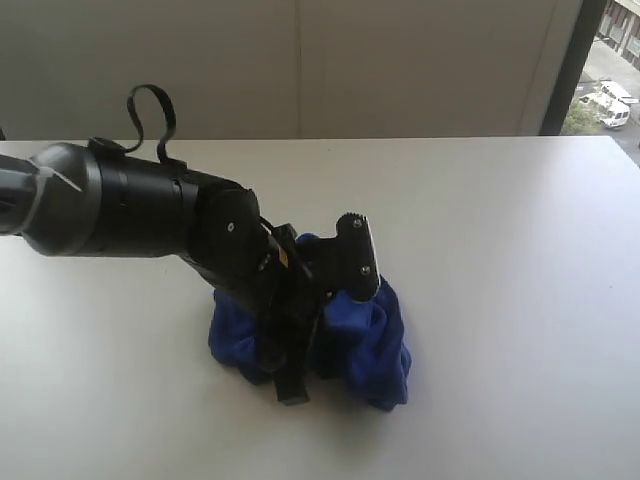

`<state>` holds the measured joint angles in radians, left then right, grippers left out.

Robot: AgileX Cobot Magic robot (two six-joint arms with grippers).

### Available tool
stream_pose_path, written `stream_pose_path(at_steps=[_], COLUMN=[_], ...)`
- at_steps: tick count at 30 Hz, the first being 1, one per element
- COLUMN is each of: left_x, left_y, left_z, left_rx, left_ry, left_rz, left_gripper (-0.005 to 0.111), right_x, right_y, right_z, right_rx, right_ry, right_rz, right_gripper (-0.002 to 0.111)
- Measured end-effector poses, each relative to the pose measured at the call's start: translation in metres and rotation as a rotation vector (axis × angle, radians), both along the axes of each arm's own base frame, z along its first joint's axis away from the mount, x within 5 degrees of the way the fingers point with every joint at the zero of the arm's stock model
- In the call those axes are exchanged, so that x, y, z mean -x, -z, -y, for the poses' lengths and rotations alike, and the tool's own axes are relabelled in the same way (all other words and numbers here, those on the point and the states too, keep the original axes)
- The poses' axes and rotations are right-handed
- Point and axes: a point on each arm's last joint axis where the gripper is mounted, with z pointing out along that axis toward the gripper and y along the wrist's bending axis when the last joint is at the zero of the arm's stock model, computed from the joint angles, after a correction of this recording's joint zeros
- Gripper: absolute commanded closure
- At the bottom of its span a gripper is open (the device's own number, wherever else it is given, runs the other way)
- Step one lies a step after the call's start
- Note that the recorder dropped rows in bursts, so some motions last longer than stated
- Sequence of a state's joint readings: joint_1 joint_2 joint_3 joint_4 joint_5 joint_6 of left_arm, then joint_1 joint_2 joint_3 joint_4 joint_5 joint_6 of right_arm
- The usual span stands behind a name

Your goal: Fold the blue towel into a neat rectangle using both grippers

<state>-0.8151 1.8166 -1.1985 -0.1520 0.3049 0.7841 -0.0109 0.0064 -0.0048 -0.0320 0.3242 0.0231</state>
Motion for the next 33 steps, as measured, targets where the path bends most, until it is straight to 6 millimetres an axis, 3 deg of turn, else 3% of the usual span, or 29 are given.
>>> stream_pose_path(at_steps=[2,5,8,14,22,28,31,33], left_x=[0.009,0.014,0.013,-0.001,-0.032,-0.039,-0.039,-0.039], left_y=[-0.029,-0.052,-0.047,-0.031,-0.016,-0.017,-0.017,-0.017], left_z=[-0.014,-0.037,-0.059,-0.059,-0.072,-0.079,-0.079,-0.079], left_rx=[-0.026,-0.115,-0.28,-0.302,-0.338,-0.33,-0.329,-0.33], left_ry=[-0.016,-0.106,-0.172,-0.18,-0.307,-0.395,-0.4,-0.399], left_rz=[0.016,0.016,-0.057,-0.034,0.089,0.095,0.095,0.097], left_gripper=[0.107,0.107,0.101,0.079,0.078,0.078,0.068,0.053], right_x=[0.0,0.0,0.0,0.0,0.0,0.0,0.0,0.0], right_y=[0.0,0.0,0.0,0.0,0.0,0.0,0.0,0.0], right_z=[0.0,0.0,0.0,0.0,0.0,0.0,0.0,0.0], right_rx=[0.0,0.0,0.0,0.0,0.0,0.0,0.0,0.0], right_ry=[0.0,0.0,0.0,0.0,0.0,0.0,0.0,0.0], right_rz=[0.0,0.0,0.0,0.0,0.0,0.0,0.0,0.0], right_gripper=[0.108,0.108,0.108,0.108,0.108,0.108,0.108,0.108])
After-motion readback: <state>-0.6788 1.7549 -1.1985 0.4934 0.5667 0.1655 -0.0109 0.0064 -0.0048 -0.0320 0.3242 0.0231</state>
